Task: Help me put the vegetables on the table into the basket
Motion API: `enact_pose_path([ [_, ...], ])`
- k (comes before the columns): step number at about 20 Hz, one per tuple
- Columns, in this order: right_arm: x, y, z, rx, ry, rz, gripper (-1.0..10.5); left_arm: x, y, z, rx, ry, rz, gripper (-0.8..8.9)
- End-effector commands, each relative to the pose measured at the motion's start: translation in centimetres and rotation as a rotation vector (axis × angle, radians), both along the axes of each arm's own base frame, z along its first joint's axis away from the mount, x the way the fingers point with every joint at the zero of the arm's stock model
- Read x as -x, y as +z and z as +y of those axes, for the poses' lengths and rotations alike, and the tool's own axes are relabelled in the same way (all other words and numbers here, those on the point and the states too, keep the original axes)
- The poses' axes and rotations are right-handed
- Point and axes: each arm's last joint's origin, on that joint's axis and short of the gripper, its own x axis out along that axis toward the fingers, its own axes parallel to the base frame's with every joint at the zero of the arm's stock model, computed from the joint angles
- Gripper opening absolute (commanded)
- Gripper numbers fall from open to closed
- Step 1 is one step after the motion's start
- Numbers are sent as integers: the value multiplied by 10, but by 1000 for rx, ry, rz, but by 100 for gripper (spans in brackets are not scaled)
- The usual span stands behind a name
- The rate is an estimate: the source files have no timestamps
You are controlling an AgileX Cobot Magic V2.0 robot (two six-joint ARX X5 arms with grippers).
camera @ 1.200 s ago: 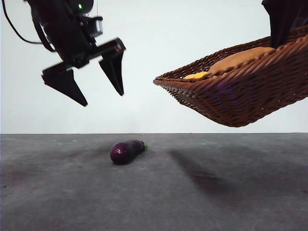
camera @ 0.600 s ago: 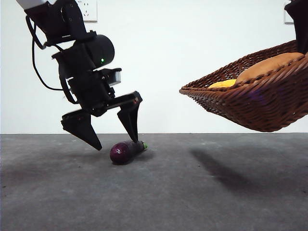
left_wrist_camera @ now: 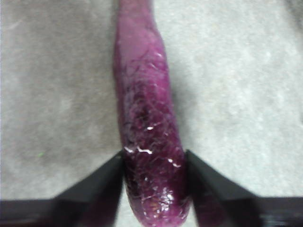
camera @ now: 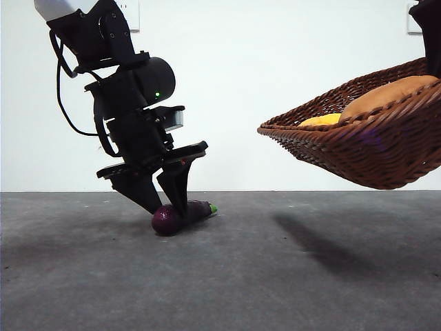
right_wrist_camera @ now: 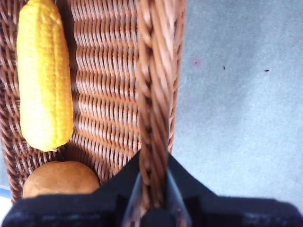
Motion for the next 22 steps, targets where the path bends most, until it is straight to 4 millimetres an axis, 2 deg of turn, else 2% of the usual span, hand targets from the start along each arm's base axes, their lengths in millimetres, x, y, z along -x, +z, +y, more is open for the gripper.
enact_pose_path([
  [1, 0, -1, 0, -5, 8, 16, -17, 1, -7, -4, 8, -41, 8, 22],
  [4, 1, -2, 0, -4, 8, 22, -17, 4, 0, -4, 107, -86, 48, 22],
  [7, 1, -2, 0, -5, 8, 21, -17, 9, 24, 4, 182, -106, 47, 22],
  [11, 0, -2, 0, -5, 7, 18, -17, 26, 78, 25, 237, -33, -21, 23],
  [14, 0, -1, 0, -7, 2, 14, -17, 51, 123, 36, 344, -25, -64, 23],
  [16, -1, -1, 1, -17, -15, 5, -17, 70, 147, 33, 444, -111, -80, 23],
  [18, -3, 0, 2, -32, -16, -15, -17, 86, 159, 23, 468, -171, -95, 23],
  [22, -6, 1, 5, -145, -1, -33, -17, 102, 156, -1, 463, -254, -50, 27],
])
